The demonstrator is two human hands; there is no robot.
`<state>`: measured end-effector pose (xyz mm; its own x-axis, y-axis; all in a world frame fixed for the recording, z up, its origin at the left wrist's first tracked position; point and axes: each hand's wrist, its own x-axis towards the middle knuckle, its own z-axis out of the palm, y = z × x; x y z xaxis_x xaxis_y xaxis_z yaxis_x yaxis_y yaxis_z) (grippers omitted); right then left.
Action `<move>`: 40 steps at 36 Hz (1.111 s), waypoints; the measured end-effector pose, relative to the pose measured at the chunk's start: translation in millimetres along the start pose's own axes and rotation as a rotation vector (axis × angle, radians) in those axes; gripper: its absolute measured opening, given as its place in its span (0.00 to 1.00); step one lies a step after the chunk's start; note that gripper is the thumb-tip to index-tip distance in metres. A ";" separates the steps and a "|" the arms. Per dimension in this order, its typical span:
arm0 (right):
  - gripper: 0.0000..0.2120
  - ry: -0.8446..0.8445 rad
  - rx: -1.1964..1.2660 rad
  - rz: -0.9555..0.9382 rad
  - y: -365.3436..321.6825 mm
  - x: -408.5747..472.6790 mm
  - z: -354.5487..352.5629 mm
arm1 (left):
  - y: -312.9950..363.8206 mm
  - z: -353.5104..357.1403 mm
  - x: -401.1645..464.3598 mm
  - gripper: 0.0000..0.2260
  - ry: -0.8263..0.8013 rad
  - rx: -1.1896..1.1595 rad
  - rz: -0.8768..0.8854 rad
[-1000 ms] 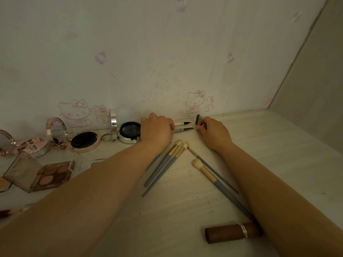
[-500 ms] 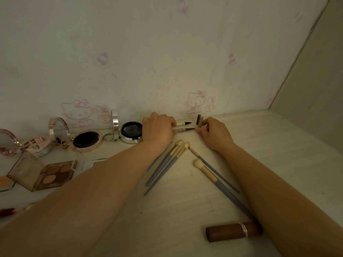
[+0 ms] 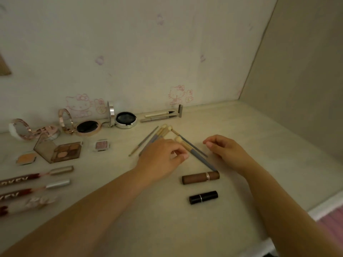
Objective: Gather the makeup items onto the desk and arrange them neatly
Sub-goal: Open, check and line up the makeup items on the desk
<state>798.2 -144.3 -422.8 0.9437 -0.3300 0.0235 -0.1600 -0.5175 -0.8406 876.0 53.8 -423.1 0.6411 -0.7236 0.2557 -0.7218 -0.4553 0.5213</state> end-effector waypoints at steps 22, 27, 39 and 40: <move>0.08 0.085 -0.312 -0.174 -31.5 -72.9 22.9 | 32.6 6.9 -60.0 0.06 0.218 -0.249 -0.161; 0.05 0.174 -0.133 -0.235 -62.4 -77.4 58.5 | 32.0 -20.5 -75.8 0.04 0.370 -0.740 -0.289; 0.11 -0.039 0.104 -0.174 -113.5 -89.5 166.0 | -25.2 -62.4 -153.2 0.05 0.376 -0.554 -0.408; 0.12 -0.019 0.133 -0.156 -115.9 -87.1 171.7 | -31.5 -65.6 -159.8 0.05 0.369 -0.469 -0.419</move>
<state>784.3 80.0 -420.4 0.9594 -0.2388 0.1500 0.0269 -0.4520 -0.8916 813.4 217.9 -426.9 0.9451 -0.2775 0.1727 -0.2616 -0.3254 0.9087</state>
